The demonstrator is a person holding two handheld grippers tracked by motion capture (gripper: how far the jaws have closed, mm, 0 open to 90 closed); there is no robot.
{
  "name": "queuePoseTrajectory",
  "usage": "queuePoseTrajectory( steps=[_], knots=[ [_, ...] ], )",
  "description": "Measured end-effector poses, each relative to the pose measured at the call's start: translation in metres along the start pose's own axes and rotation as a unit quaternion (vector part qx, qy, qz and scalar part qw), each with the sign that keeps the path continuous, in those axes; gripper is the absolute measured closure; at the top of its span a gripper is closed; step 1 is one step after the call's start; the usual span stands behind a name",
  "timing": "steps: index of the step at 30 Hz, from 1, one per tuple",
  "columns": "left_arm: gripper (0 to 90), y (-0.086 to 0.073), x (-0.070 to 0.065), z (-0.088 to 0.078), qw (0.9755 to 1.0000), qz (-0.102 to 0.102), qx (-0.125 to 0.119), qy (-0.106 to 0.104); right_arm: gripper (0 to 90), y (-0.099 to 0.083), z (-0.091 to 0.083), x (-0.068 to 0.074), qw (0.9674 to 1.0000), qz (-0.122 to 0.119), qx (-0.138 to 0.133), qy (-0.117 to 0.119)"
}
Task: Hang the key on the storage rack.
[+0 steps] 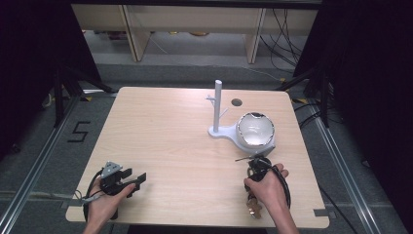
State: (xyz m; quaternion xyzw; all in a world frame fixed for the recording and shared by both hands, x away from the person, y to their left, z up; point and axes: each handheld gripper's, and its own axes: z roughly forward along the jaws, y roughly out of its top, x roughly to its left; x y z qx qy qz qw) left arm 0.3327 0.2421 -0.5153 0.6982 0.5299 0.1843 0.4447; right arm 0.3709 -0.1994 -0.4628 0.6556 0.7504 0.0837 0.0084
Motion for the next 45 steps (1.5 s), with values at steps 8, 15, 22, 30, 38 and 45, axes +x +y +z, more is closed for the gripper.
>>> queuePoseTrajectory(
  steps=[8,15,22,30,38,45],
  knots=[
    [34.0,0.0,-0.001,0.0,1.0,0.005,0.003,0.003,57.1,0.002,0.004,-0.001,0.9996,0.016,0.023,-0.005],
    [33.7,0.0,0.0,0.0,0.9999,0.016,0.003,0.003,60.5,0.002,0.007,0.0,0.9994,0.013,0.032,-0.009],
    [33.6,-0.001,-0.001,0.0,0.9999,0.011,0.005,0.004,67.5,0.005,0.01,-0.002,0.9984,0.003,0.056,0.004],
    [33.6,-0.001,0.0,0.0,0.9999,0.015,-0.003,0.0,68.8,0.0,0.004,-0.001,0.9993,-0.018,0.032,-0.009],
    [33.3,-0.002,-0.002,0.001,0.9996,0.027,-0.004,-0.001,69.1,-0.011,-0.006,-0.001,0.9979,-0.058,-0.024,0.016],
    [33.2,-0.002,-0.001,0.0,0.9998,0.019,-0.008,0.004,69.1,-0.019,-0.013,-0.002,0.9936,-0.078,-0.072,0.04]
  ],
)
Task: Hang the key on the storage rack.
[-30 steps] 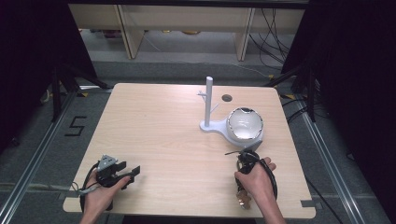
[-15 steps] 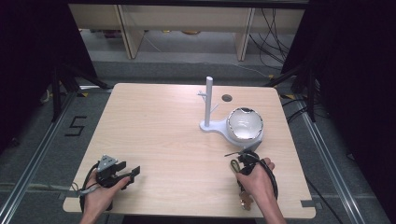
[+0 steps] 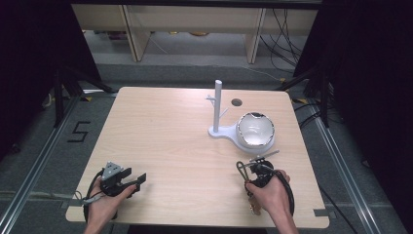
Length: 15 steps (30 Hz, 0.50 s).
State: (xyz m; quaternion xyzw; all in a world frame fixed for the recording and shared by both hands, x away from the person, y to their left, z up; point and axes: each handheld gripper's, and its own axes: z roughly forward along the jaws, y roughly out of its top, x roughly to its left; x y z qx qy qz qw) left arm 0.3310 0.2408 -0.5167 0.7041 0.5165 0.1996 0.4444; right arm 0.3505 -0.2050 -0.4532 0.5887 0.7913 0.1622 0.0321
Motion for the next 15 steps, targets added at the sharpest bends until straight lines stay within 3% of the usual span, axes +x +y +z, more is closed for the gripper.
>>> queuePoseTrajectory(
  steps=[2,3,6,7,9,12,13,15],
  knots=[
    [33.1,0.0,0.001,0.001,1.0,0.004,-0.004,-0.003,69.1,-0.002,-0.001,0.0,1.0,-0.002,-0.009,0.001],
    [33.0,0.001,0.003,0.001,0.9995,0.032,-0.004,-0.003,69.1,-0.005,-0.003,0.0,0.9996,-0.006,-0.024,0.011],
    [32.9,0.001,0.002,0.001,0.9996,0.029,-0.001,-0.001,69.2,-0.009,-0.004,-0.001,0.999,-0.017,-0.04,0.012],
    [32.9,0.001,0.001,0.001,0.9996,0.029,-0.001,-0.002,69.2,-0.012,-0.005,0.0,0.9979,-0.019,-0.059,0.019],
    [32.9,0.001,0.002,0.001,0.9995,0.031,-0.002,-0.002,69.2,-0.014,-0.004,-0.003,0.995,-0.046,-0.084,0.029],
    [32.8,0.001,0.001,0.001,0.9996,0.029,-0.003,-0.002,69.2,-0.018,-0.004,-0.003,0.9924,-0.041,-0.107,0.046],
    [32.8,0.001,0.001,0.002,0.9996,0.029,-0.007,-0.005,69.2,-0.019,-0.004,-0.004,0.9909,-0.05,-0.116,0.047],
    [32.8,0.001,0.002,0.002,0.9992,0.04,-0.006,-0.005,69.2,-0.023,-0.003,-0.005,0.9875,-0.052,-0.136,0.06]
  ],
)
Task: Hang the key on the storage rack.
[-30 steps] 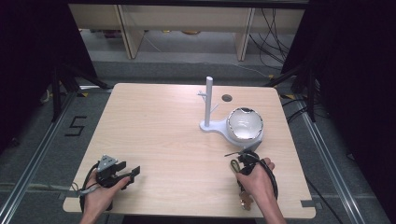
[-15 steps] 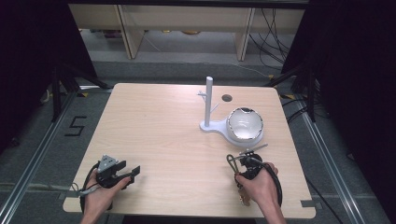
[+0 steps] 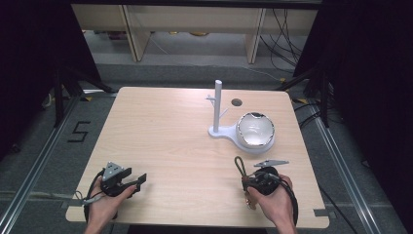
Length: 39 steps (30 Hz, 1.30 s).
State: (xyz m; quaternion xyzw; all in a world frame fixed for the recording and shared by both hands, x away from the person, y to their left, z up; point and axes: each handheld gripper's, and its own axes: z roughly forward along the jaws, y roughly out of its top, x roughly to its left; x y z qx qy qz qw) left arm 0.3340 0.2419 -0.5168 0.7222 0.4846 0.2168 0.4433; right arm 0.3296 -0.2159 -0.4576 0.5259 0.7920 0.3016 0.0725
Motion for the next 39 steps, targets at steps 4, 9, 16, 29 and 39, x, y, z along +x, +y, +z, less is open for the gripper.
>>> queuePoseTrajectory(
  steps=[4,9,16,29,39],
  knots=[
    [32.8,0.0,-0.002,0.001,1.0,-0.01,-0.002,0.0,69.2,-0.006,0.006,0.0,0.9983,-0.02,-0.055,0.008],
    [32.7,0.002,-0.001,0.0,1.0,0.006,-0.006,0.0,69.3,-0.009,0.007,0.001,0.996,-0.028,-0.084,0.012],
    [32.7,0.0,-0.002,0.002,1.0,0.002,-0.007,-0.004,69.2,-0.012,0.014,0.002,0.9893,-0.045,-0.137,0.025],
    [32.6,0.003,0.0,0.0,0.9998,0.002,-0.017,-0.004,69.2,-0.015,0.022,0.009,0.9803,-0.038,-0.188,0.048],
    [32.6,0.01,-0.005,0.0,0.9997,0.011,-0.021,-0.007,69.3,-0.01,0.023,0.011,0.9707,-0.055,-0.226,0.062]
  ],
)
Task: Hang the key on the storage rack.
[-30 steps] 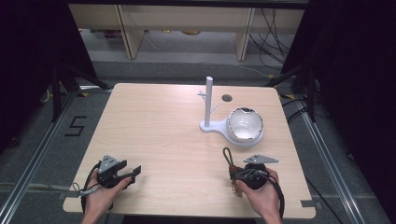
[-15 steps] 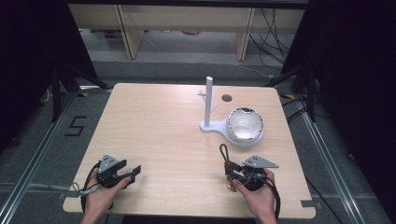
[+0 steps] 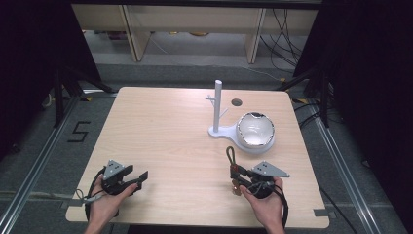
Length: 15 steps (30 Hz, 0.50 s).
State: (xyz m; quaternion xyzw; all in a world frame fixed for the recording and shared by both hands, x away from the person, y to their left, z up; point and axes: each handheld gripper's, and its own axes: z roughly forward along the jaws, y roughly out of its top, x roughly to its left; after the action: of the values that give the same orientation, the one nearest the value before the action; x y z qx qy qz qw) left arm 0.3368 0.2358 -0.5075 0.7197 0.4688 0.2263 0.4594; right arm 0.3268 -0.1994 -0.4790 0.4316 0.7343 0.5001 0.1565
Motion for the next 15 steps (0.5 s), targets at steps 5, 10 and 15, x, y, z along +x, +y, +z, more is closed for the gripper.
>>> queuePoseTrajectory(
  steps=[5,10,15],
  knots=[
    [32.7,0.006,-0.005,0.0,0.9999,0.007,-0.011,-0.007,69.3,0.004,0.003,0.004,0.9994,-0.015,-0.029,0.003],
    [32.7,0.011,-0.01,0.0,0.9994,0.002,-0.028,-0.019,69.3,0.008,0.005,0.006,0.9988,-0.018,-0.045,0.009],
    [32.8,0.019,-0.014,0.0,0.9986,0.008,-0.044,-0.027,69.2,0.011,0.007,0.008,0.9978,-0.033,-0.058,0.005]
  ],
)
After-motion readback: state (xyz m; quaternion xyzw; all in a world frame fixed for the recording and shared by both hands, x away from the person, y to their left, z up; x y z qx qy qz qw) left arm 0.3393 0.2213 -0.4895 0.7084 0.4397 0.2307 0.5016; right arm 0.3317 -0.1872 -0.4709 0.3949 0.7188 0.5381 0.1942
